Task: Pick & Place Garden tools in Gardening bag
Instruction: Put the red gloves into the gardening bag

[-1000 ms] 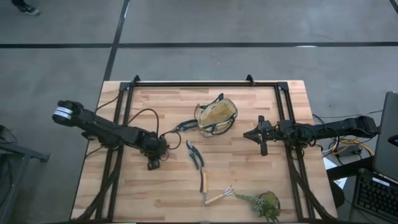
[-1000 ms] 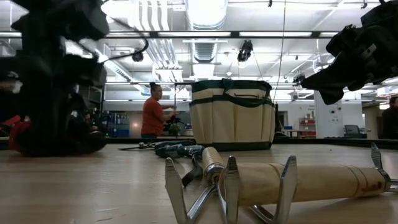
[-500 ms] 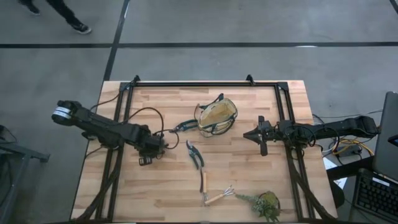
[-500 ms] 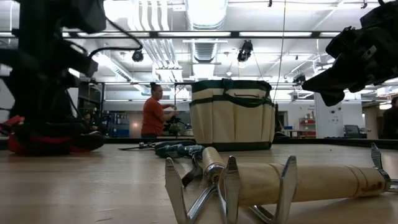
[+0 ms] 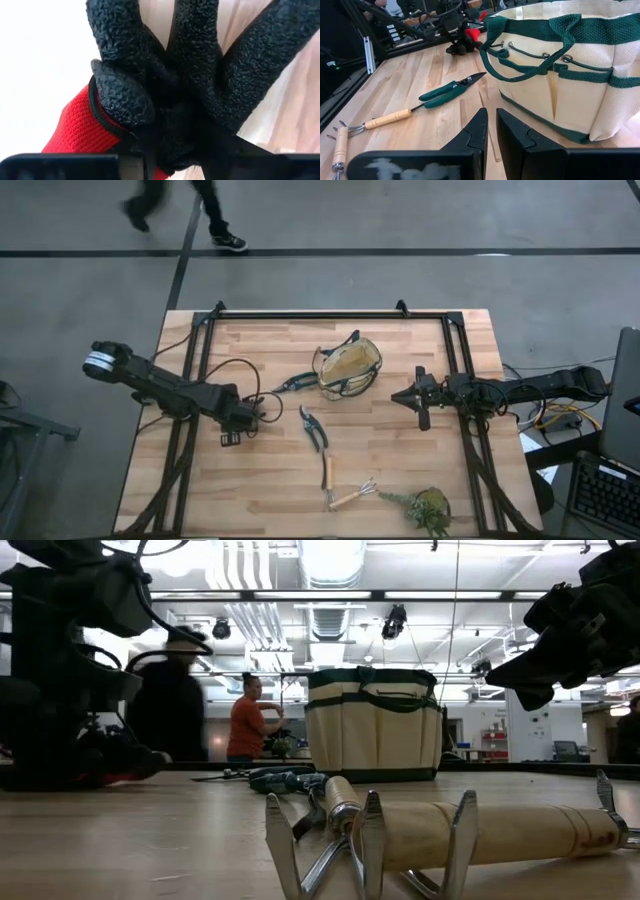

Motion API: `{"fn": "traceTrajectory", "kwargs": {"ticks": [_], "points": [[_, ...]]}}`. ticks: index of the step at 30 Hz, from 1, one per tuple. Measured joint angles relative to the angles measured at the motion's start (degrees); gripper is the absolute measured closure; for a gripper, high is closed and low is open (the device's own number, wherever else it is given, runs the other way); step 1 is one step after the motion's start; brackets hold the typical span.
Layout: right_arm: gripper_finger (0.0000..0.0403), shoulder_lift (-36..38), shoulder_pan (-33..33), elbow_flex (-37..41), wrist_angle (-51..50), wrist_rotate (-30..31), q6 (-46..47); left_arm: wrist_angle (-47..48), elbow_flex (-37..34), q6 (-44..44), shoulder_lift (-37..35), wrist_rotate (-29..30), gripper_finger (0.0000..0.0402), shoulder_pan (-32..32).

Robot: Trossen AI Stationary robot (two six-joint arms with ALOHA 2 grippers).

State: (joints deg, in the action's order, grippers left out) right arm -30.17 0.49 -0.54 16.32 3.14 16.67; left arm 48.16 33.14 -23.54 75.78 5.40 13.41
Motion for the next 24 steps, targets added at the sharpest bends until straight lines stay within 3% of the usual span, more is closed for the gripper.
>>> {"fn": "traceTrajectory", "kwargs": {"ticks": [3,9,24], "points": [[0.0369,0.00,0.00,0.00,0.06,0.02,-0.07,-0.76,-0.58,-2.35,0.49,0.86,0.0303,-0.02],[0.0369,-0.07,0.00,0.00,0.07,0.02,-0.11,-1.35,0.25,-4.04,0.75,1.61,0.0389,-0.06],[0.0369,-0.04,0.00,0.00,0.06,0.02,-0.13,1.84,14.38,-0.66,0.89,9.43,0.0400,-0.14]]}}
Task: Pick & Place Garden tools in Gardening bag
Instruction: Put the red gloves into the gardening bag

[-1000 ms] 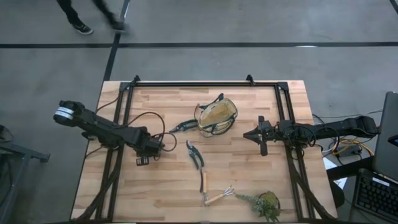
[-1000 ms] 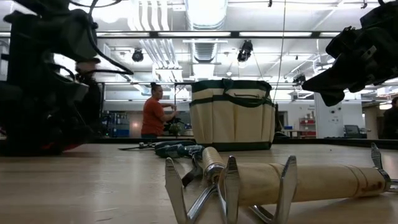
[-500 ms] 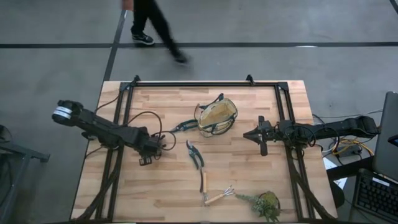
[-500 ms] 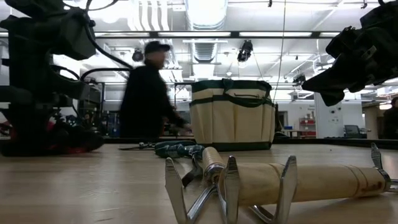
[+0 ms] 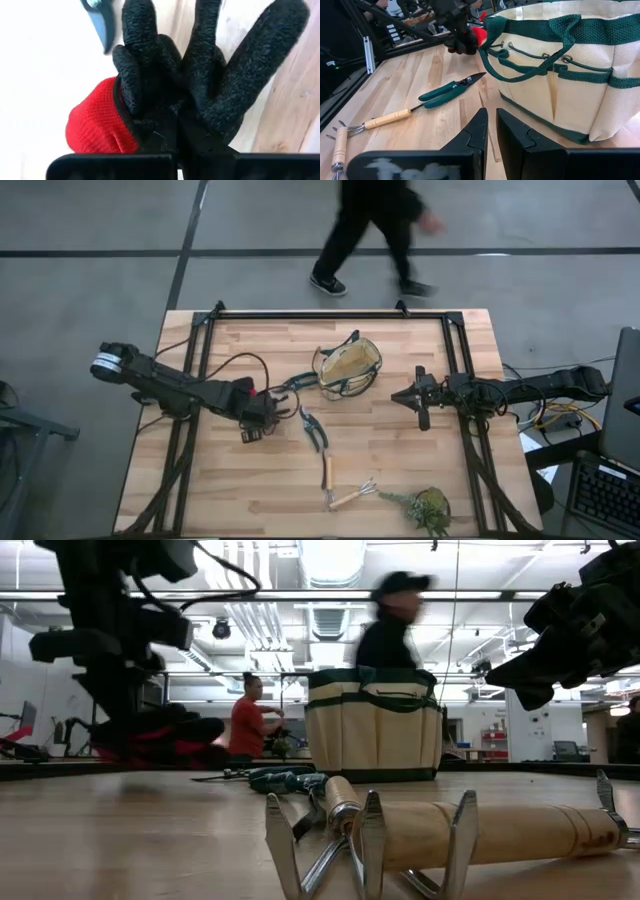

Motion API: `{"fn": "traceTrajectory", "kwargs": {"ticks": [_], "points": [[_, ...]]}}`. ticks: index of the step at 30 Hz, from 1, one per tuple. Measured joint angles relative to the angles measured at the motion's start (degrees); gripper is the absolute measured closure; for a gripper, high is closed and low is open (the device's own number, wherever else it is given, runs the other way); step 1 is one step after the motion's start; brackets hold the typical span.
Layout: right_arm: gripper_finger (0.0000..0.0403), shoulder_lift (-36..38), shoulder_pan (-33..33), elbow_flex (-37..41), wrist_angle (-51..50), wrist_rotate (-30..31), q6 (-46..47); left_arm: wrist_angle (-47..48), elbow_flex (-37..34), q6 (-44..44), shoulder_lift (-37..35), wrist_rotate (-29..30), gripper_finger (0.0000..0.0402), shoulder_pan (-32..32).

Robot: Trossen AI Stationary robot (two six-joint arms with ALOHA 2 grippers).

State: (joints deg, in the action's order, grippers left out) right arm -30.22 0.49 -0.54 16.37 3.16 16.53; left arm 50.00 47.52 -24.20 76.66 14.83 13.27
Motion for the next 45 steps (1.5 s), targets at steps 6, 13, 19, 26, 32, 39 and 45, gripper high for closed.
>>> {"fn": "traceTrajectory", "kwargs": {"ticks": [6,13,19,26,32,39,45], "points": [[0.0369,0.00,0.00,0.00,-0.03,0.00,0.00,0.47,4.79,2.47,0.00,2.43,0.0401,0.03],[0.0369,0.00,0.00,0.00,-0.03,0.00,0.00,-1.24,12.58,5.74,-0.09,12.45,0.0401,-0.60],[0.0369,0.00,0.00,0.00,-0.01,0.17,-0.02,-16.15,17.25,5.43,-0.11,17.60,0.0401,-4.49],[0.0369,0.04,0.00,0.00,-0.01,1.55,0.00,-45.26,17.06,9.23,1.56,6.10,0.0401,-12.59],[0.0369,0.04,0.00,0.00,-0.14,1.51,0.08,-51.07,17.06,8.87,7.17,4.44,0.0398,-18.14],[0.0369,0.00,0.00,0.00,-1.25,1.49,0.29,-61.76,17.90,7.60,15.03,-3.08,0.0396,-18.92],[0.0369,-0.01,0.00,0.00,-1.23,1.36,0.42,-65.40,19.70,2.87,19.33,-5.44,0.0395,-19.13]]}}
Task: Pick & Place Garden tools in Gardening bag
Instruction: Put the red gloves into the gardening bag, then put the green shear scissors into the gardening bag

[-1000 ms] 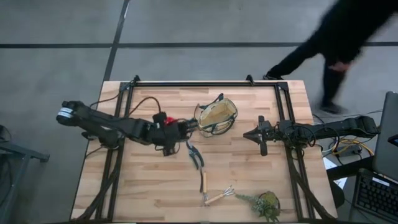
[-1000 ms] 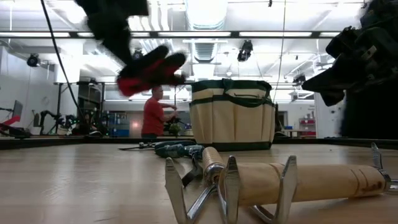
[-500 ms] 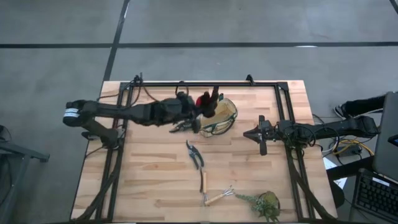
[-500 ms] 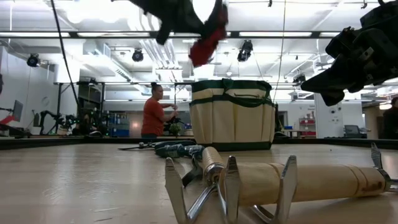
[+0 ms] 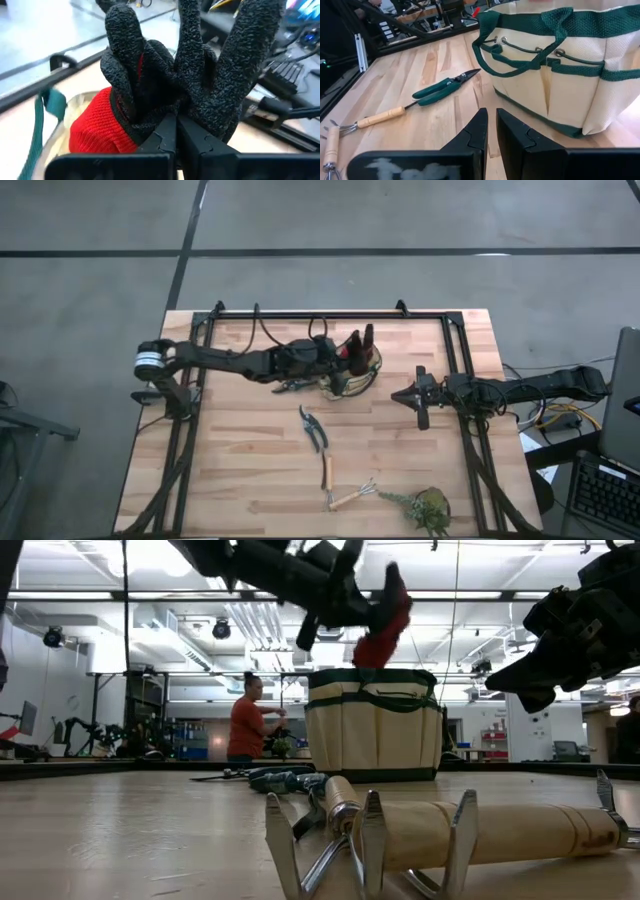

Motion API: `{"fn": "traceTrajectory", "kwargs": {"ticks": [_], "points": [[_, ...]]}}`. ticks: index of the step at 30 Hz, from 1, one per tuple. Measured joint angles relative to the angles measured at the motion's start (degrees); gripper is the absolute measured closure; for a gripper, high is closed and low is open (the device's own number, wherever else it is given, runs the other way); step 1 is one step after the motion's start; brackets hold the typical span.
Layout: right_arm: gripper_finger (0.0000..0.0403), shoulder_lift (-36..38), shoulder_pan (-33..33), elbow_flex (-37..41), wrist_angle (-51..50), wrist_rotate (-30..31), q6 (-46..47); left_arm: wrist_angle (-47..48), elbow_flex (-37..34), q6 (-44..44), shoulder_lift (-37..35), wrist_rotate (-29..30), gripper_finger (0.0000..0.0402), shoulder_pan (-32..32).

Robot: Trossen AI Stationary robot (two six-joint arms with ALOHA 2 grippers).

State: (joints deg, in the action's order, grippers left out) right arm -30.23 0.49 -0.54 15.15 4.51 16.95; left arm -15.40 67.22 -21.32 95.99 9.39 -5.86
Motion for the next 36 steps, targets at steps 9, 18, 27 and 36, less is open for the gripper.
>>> {"fn": "traceTrajectory", "kwargs": {"ticks": [9,18,27,36], "points": [[0.0369,0.01,0.00,0.00,0.01,0.01,1.07,0.48,0.00,-3.65,2.90,1.05,0.0394,-0.86],[0.0369,0.01,0.00,0.00,0.01,0.02,1.09,1.17,0.00,-7.92,2.42,0.90,0.0344,-0.84],[0.0369,0.01,0.00,0.00,0.01,0.02,1.09,5.38,0.00,-10.71,2.36,2.13,0.0238,-0.84],[0.0369,0.05,0.00,0.00,-0.22,0.02,1.08,6.11,-0.04,-8.58,1.38,-4.82,0.0223,-0.62]]}}
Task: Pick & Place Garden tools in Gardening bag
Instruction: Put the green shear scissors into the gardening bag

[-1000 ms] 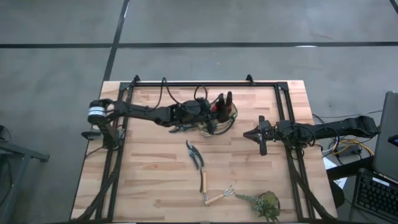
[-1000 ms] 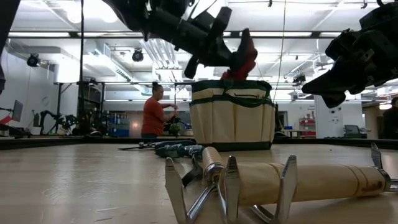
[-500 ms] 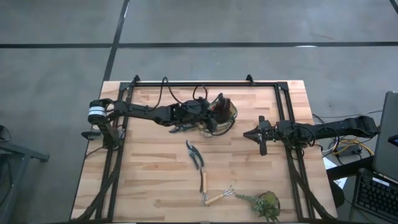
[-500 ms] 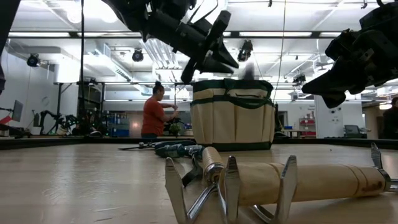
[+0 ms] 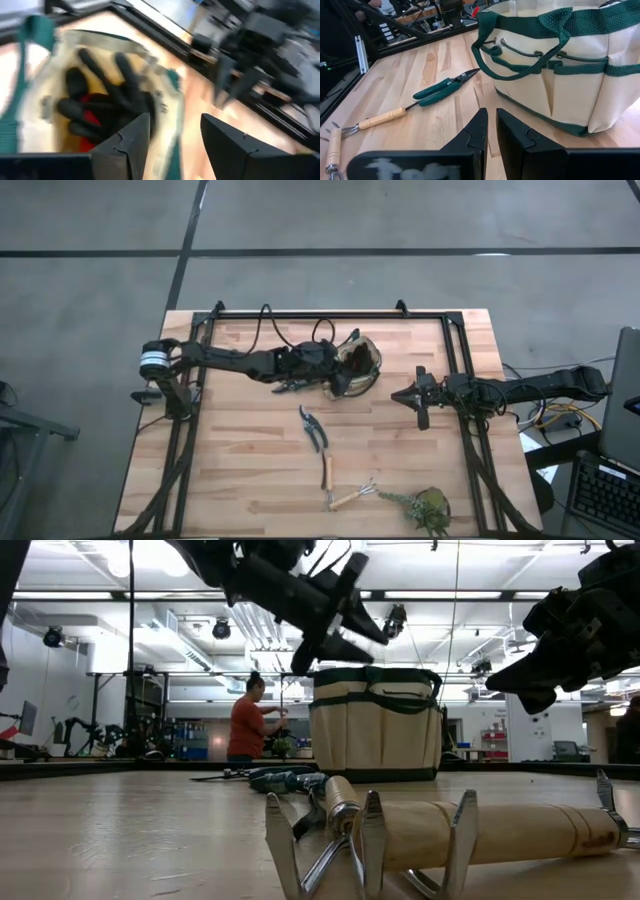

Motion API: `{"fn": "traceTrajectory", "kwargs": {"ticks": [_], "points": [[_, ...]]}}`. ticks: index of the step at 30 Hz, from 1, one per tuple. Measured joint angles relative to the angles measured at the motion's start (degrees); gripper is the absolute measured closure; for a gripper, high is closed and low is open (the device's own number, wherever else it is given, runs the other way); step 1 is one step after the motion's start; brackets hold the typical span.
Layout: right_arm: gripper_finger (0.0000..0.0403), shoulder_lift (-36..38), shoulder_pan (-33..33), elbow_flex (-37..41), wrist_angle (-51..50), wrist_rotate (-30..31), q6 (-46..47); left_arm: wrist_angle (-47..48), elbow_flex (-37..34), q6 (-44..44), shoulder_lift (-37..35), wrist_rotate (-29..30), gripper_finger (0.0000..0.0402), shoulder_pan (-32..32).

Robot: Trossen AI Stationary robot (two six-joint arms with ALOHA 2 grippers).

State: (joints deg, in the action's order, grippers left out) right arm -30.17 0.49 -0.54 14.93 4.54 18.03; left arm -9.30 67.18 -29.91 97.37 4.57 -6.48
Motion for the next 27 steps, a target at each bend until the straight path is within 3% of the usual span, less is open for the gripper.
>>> {"fn": "traceTrajectory", "kwargs": {"ticks": [4,14,21,27], "points": [[0.0369,0.00,0.02,0.00,-0.21,0.00,0.88,2.45,-0.02,1.82,-3.65,-4.41,0.0225,0.20],[0.0369,-0.04,0.02,0.00,-1.57,0.06,1.30,15.65,-0.34,9.88,-10.70,-4.49,0.0225,3.02],[0.0369,-0.09,0.02,0.00,-1.59,0.02,1.32,19.63,-2.11,16.84,-12.25,-4.99,0.0225,8.66],[0.0369,-0.11,0.00,0.00,-1.45,0.11,1.32,19.43,-4.53,15.24,-11.96,-4.00,0.0225,14.21]]}}
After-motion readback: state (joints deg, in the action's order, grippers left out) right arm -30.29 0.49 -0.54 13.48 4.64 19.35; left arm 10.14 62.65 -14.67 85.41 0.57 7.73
